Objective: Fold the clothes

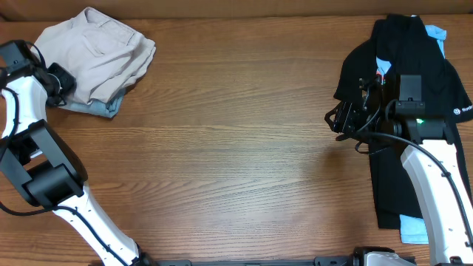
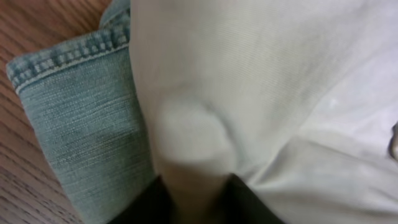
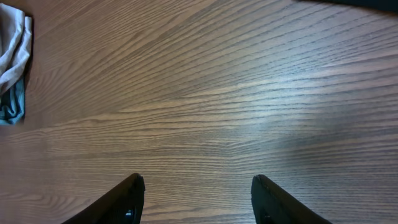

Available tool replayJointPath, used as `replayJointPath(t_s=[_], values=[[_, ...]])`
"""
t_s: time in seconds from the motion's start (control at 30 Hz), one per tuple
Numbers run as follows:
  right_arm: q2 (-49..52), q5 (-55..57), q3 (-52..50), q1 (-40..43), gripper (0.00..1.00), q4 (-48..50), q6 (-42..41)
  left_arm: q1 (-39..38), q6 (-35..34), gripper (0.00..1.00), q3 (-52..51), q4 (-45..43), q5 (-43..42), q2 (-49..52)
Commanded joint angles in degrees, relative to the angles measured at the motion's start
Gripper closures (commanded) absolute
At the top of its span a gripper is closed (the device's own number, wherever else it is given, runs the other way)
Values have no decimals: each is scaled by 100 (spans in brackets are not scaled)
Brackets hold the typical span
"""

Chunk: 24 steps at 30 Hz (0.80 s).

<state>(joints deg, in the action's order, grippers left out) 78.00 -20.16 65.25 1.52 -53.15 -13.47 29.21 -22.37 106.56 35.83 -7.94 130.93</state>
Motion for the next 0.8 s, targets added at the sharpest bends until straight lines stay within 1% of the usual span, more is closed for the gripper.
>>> replayJointPath(t_s=[0.0, 0.03, 0.2, 0.4, 0.47, 0.6, 0.77], values=[[-57, -50, 146, 4, 41, 55, -2, -59, 74, 89, -142, 33, -46, -81], [-57, -50, 146, 4, 41, 57, -2, -50, 72, 96, -129, 33, -50, -85], [-57, -52, 146, 4, 41, 31, -2, 44, -31, 96, 50, 372, -157, -153], [-57, -50, 144, 4, 41, 46, -2, 369, -627, 96, 129, 798, -400, -546], [-57, -50, 146, 4, 41, 52, -2, 466, -688, 96, 129, 863, -555, -702], [-57, -52, 146, 4, 41, 79, -2, 601, -654, 96, 129, 1014, -673, -1097], [-57, -55, 146, 4, 41, 94, -17, 570, -238, 96, 127, 1394, -662, -1362]])
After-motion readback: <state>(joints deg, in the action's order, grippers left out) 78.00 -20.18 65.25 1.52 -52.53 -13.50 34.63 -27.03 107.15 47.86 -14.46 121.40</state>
